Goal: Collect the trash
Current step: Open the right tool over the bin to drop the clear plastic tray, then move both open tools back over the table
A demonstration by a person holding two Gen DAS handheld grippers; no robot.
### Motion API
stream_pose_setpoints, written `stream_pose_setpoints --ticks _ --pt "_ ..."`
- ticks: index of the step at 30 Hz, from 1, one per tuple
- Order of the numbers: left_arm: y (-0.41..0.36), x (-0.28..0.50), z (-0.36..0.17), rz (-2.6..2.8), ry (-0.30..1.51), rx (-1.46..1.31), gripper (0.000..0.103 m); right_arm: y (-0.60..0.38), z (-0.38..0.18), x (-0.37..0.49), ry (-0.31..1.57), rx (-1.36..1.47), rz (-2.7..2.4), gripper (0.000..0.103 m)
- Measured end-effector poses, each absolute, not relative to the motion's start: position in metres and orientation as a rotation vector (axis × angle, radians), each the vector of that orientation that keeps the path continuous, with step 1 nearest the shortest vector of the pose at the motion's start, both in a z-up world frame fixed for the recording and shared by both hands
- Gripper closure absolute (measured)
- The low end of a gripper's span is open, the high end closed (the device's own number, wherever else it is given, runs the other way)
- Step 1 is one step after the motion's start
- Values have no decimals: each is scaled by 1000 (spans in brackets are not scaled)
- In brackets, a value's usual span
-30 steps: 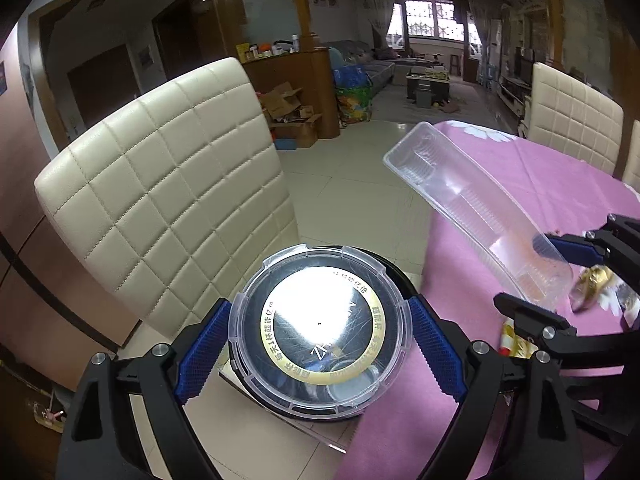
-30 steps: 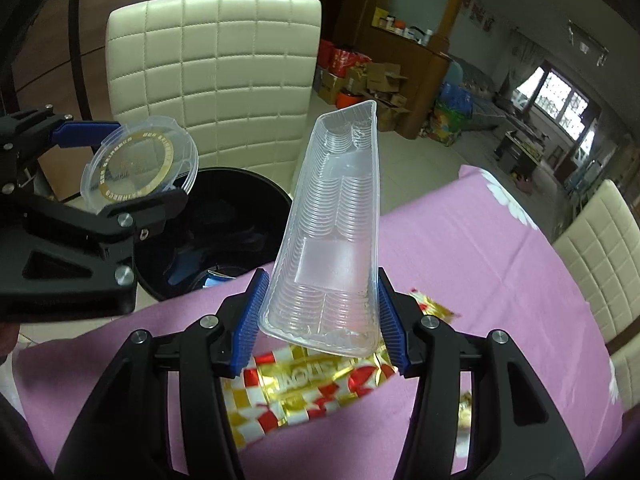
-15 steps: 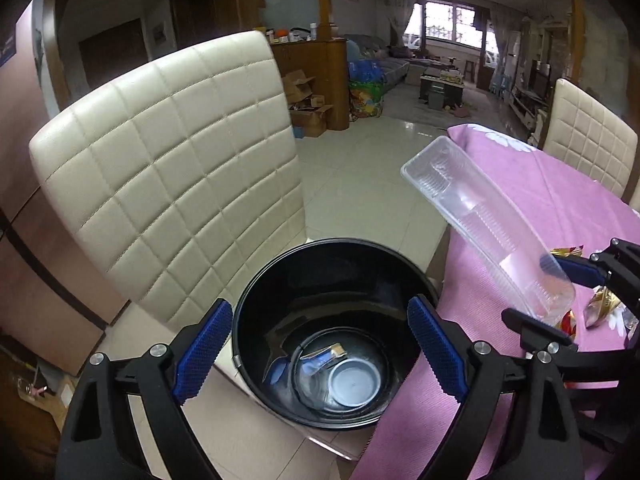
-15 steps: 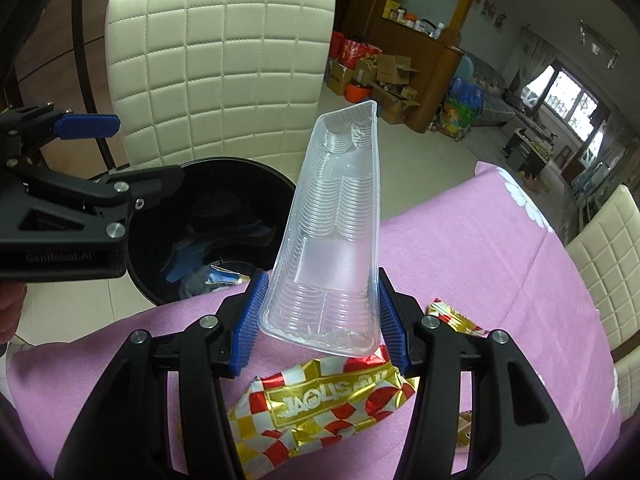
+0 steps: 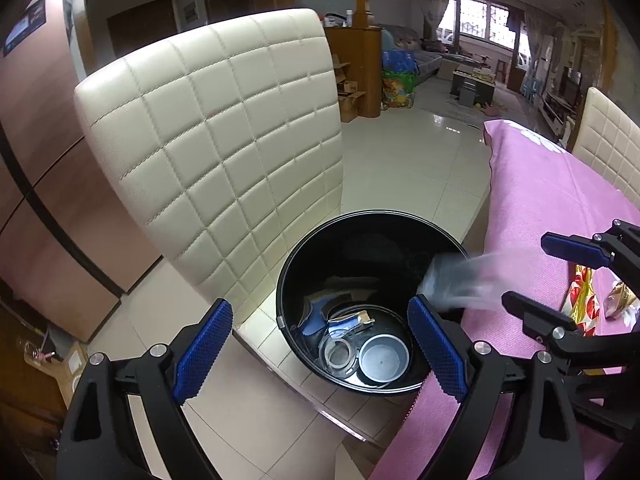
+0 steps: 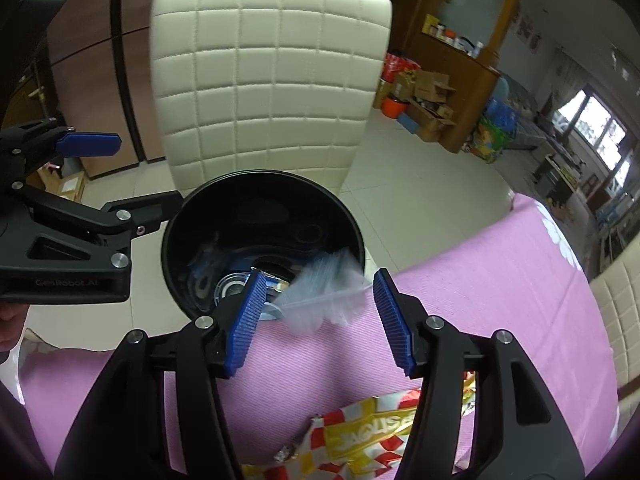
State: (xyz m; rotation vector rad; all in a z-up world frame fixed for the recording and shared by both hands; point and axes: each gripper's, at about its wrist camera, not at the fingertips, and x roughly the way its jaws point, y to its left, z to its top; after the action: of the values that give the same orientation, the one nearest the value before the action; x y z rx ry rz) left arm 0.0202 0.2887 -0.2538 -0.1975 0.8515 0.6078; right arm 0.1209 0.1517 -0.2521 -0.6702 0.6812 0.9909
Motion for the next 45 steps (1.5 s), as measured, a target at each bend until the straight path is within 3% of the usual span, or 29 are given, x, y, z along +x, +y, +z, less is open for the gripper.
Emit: stream_pose_setpoints --ticks 15,36,45 --pt "245 39 -252 480 866 -160 16 101 -251 132 732 -623 863 46" --pt "78 76 -254 45 895 16 16 -122 -245 126 863 -429 378 46" --pt "31 76 -239 0 813 168 16 -178 -268 116 961 -310 275 45"
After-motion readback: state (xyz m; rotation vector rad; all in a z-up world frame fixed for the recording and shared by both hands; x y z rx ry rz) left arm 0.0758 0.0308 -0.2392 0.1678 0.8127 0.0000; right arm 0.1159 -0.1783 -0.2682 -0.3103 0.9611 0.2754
